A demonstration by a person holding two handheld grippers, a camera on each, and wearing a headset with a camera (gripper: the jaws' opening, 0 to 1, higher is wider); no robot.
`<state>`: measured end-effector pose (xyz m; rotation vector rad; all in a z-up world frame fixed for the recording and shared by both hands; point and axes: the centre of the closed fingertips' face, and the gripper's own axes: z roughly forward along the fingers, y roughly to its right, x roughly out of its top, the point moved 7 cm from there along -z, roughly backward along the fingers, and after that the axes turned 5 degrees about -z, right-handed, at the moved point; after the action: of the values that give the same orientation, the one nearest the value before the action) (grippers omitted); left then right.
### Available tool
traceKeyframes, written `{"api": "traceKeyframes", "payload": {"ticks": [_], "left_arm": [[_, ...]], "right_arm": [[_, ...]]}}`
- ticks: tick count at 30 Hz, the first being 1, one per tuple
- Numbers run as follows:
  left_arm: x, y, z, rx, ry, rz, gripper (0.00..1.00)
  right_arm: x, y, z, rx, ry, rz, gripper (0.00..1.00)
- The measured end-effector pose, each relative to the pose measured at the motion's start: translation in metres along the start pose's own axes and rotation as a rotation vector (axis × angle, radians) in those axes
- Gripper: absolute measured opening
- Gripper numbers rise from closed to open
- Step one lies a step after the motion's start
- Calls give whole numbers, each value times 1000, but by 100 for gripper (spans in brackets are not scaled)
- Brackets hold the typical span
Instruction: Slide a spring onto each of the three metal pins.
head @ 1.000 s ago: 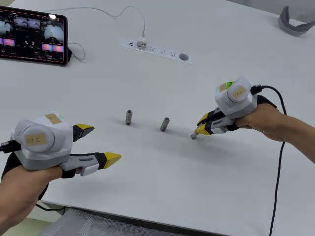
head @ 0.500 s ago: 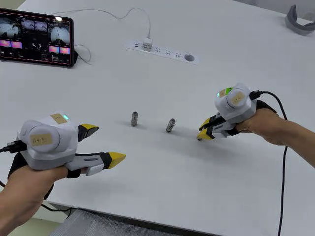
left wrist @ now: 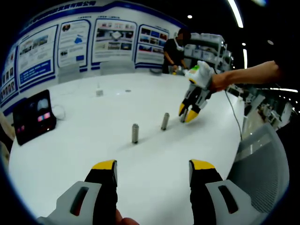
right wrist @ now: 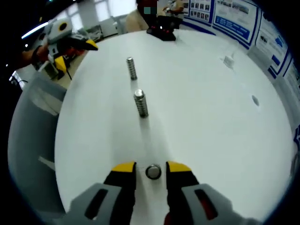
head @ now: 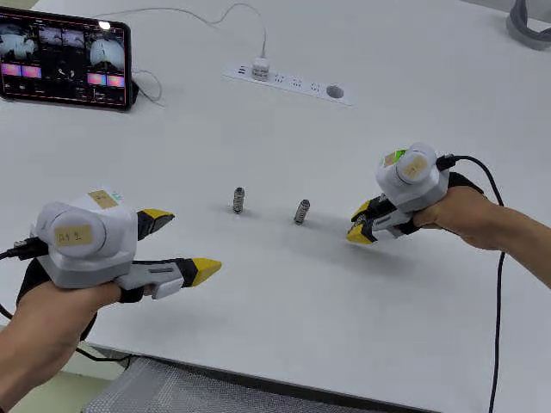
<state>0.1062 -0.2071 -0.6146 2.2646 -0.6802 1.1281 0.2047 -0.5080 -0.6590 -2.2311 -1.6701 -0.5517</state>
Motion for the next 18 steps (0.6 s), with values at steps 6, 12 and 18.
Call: {"api": "traceKeyframes", "payload": {"ticks": [6,12,18], "left_arm": [[2,1,1,-2,4,-1,63],[3,2,3,-3,6,-3,64],[7,2,6,-6,7,1,64]], "right_arm": [[-7,-3,-9,-29,55,66,36],[-13,-9,-21,-60,147,146,45],[-21,-10,-28,-94,202,217,48]]}}
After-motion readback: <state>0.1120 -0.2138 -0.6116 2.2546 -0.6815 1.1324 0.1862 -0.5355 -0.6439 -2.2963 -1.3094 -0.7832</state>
